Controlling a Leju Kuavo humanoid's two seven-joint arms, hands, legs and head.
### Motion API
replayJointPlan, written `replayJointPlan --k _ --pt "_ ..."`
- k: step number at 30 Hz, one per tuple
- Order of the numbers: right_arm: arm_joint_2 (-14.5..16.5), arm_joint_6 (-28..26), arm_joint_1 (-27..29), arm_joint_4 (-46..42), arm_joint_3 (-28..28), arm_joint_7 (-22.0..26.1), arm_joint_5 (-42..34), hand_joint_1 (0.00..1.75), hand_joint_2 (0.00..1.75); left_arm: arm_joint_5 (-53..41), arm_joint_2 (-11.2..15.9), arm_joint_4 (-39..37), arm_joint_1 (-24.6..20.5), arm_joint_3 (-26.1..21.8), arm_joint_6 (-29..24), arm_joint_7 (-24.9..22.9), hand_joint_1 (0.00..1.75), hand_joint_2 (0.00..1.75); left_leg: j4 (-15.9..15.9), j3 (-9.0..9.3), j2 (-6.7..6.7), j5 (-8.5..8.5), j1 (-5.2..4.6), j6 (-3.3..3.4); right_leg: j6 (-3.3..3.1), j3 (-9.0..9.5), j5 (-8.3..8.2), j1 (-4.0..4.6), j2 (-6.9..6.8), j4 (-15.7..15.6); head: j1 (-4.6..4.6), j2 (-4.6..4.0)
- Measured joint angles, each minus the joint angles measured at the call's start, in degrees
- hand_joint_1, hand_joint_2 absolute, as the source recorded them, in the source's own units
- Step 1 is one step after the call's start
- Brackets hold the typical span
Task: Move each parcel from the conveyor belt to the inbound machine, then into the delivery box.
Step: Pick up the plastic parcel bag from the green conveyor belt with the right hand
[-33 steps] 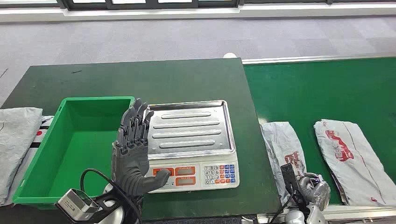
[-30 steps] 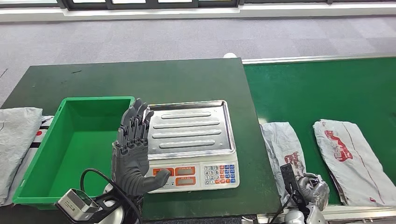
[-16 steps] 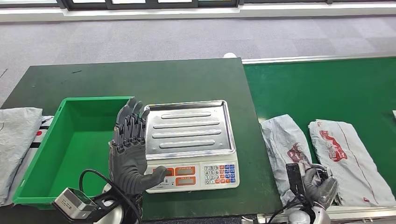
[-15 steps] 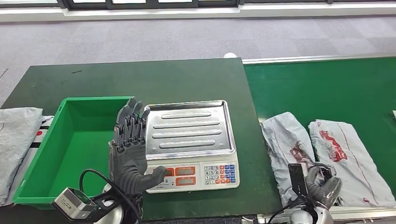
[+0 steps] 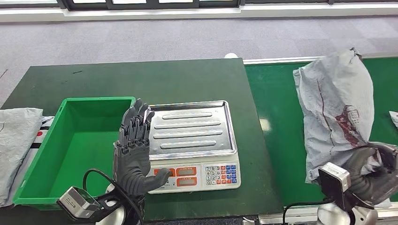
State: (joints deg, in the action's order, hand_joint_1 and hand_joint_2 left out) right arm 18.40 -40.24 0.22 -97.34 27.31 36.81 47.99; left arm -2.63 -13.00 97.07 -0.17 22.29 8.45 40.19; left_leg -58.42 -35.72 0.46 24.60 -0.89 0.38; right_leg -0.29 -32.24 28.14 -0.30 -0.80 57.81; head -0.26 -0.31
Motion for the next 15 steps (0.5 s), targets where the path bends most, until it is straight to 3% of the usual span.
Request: replayJointPlan --k 8,15 --pt "-0.07 0.12 -1.34 -0.68 -9.03 2.97 0.47 1.75 1.75 0.73 -0.09 -1.19 -0.48 -0.13 1.77 0.0 0.0 1.75 0.01 0.01 0.03 -0.02 0.01 -0.03 0.0 0.03 -0.01 0.02 0.02 0.0 0.0 0.0" --pt "-0.13 0.2 -4.82 8.78 -24.2 -2.31 6.49 1.75 1.75 0.71 -0.15 -2.14 -0.8 -0.13 1.71 0.0 0.0 1.75 0.02 0.01 0.07 -0.05 0.08 -0.07 -0.02 0.0 0.0 0.05 0.04 0.01 -0.01 0.0"
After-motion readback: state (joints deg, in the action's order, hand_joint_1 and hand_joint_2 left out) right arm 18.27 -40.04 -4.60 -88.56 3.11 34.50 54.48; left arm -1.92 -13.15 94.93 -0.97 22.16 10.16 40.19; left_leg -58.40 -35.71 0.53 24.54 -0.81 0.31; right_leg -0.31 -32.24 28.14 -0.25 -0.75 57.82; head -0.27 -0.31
